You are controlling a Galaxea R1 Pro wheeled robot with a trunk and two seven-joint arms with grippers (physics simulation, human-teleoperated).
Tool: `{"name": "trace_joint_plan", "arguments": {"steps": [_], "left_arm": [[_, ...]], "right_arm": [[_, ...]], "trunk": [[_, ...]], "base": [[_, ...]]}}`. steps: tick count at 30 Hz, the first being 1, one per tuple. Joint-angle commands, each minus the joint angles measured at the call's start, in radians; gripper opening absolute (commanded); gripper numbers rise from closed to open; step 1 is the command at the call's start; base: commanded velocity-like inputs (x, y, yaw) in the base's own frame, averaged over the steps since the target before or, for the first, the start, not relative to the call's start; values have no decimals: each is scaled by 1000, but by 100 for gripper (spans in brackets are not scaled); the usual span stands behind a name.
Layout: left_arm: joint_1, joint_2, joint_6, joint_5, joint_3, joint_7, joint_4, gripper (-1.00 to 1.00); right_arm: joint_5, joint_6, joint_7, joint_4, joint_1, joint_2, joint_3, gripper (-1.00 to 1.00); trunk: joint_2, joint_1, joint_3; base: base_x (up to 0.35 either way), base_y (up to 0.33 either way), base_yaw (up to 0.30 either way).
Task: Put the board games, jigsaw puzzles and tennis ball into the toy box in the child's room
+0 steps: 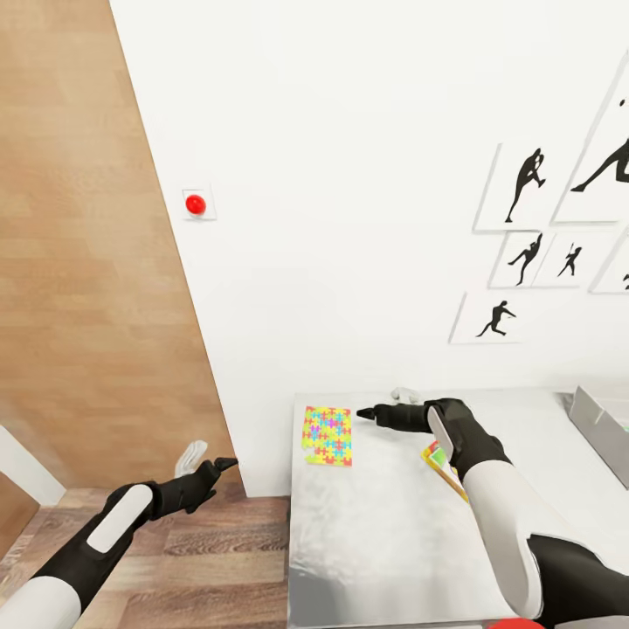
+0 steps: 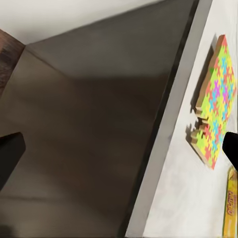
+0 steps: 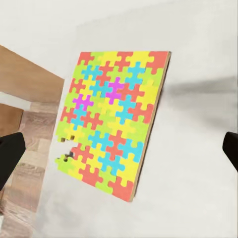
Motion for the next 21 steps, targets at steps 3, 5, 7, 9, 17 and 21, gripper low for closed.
{"name": "trace_joint_plan", "arguments": {"steps": [3, 5, 7, 9, 17, 21], "left_arm": [[9, 3, 1, 23, 14, -16, 1, 100], [16, 4, -18, 16, 17, -20, 1, 100], [18, 2, -25, 10, 21, -19, 8, 100], [17, 2, -25, 13, 27, -18, 50, 100], [-3, -3, -22, 13, 59, -22, 203, 100], [-5, -3, -22, 11, 61, -25, 212, 100]], "right_arm": [[5, 5, -24, 4, -2, 19, -7, 100], [-1, -52, -66, 5, -2, 27, -12, 100], [-18, -124, -88, 6, 0, 31, -19, 100], [-33, -141, -93, 7, 1, 32, -22, 100], [-148, -134, -97, 9, 2, 30, -20, 100], [-157, -24, -104, 18, -2, 33, -20, 100]], "trunk": [[-2, 1, -1], [-16, 8, -7], [-30, 16, -14], [-44, 24, -20], [-100, 54, -45], [-128, 70, -57]], "base": [[0, 0, 0], [0, 0, 0], [0, 0, 0], [0, 0, 0], [0, 0, 0], [0, 0, 0]]}}
